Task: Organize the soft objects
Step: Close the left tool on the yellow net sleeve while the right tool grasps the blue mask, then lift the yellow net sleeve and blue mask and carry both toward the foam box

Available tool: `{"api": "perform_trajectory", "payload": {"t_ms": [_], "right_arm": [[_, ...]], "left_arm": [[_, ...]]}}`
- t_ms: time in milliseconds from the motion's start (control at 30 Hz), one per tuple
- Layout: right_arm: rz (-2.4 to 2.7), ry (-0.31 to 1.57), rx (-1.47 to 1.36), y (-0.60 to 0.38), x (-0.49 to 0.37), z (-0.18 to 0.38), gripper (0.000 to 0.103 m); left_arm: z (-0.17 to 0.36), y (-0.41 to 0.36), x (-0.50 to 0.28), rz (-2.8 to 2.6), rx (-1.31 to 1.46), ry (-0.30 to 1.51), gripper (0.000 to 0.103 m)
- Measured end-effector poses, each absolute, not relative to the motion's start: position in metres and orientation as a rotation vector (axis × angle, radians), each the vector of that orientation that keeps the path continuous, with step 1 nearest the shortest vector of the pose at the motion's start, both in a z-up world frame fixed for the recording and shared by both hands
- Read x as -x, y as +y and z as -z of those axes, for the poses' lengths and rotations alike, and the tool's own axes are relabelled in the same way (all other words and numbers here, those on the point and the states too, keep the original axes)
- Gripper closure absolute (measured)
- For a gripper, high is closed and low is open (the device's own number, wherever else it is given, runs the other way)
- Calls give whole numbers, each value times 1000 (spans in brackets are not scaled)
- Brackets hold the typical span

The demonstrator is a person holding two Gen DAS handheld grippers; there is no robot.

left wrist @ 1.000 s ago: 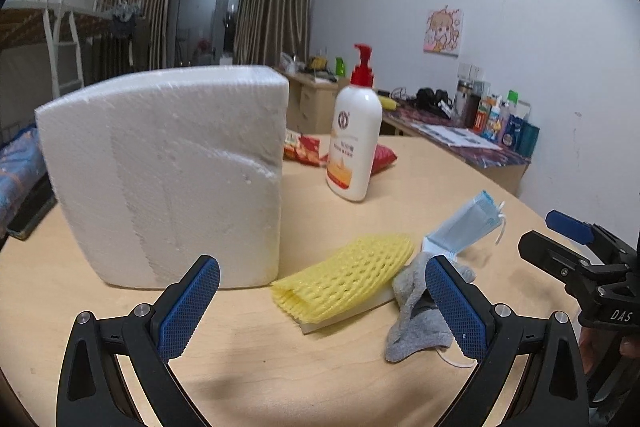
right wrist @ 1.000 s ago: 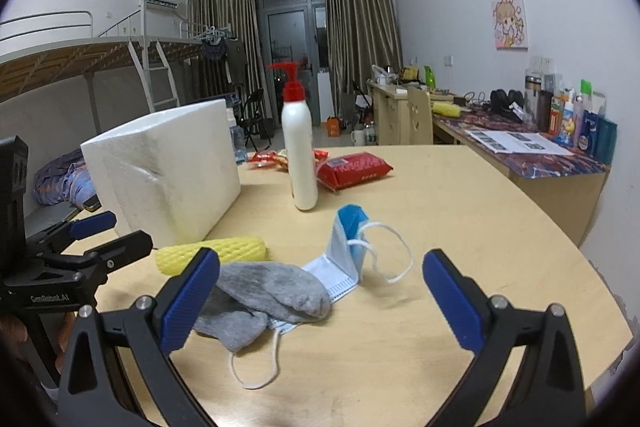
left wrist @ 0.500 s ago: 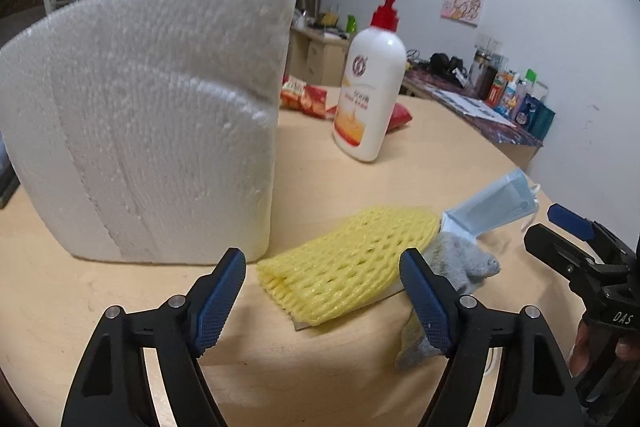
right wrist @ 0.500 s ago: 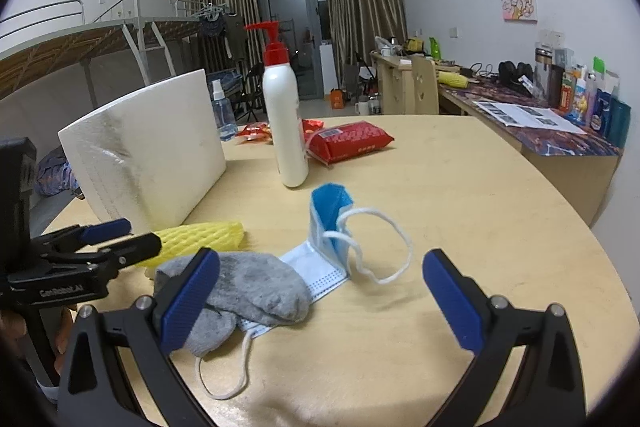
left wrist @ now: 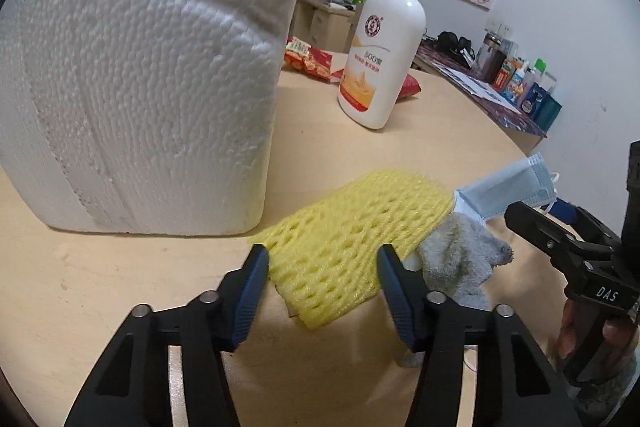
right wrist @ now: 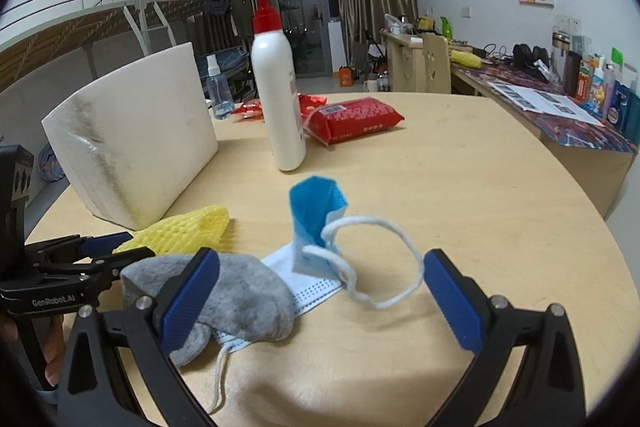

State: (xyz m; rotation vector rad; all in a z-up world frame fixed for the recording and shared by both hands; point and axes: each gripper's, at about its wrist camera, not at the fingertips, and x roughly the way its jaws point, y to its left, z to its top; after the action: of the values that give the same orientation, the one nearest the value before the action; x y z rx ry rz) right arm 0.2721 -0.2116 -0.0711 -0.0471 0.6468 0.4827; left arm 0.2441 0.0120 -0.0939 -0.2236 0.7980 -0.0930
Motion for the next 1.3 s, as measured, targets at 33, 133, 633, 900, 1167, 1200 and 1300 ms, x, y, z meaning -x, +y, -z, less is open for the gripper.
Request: {"api": "perform_trajectory", "payload": {"t_ms": [33,133,633,900,1167,1200,1300], "right_arm": [[-491,665,41,-211,-275,72,0],[-512,690,28,-213,-278,73,0],[-488,741,-11,-213,-294,71,83],[-512,691,2,-212,-284,66,91],[-512,639,-45,-220,-280,55,91],[-509,631,-46,-221,-279,52,91],[-506,610,-51,-223,-276,46,91]], "left_arm": [[95,13,-244,95,228,804,47],[96,16,-243,100,241,811,52],[92,25,-233,147,277,762,81],[81,19,-224,185,262,700,87],[63,17,-214,179,233,619,87],[62,18,-214,176,236,618,87],[58,19,-213,163,237,609,87]]}}
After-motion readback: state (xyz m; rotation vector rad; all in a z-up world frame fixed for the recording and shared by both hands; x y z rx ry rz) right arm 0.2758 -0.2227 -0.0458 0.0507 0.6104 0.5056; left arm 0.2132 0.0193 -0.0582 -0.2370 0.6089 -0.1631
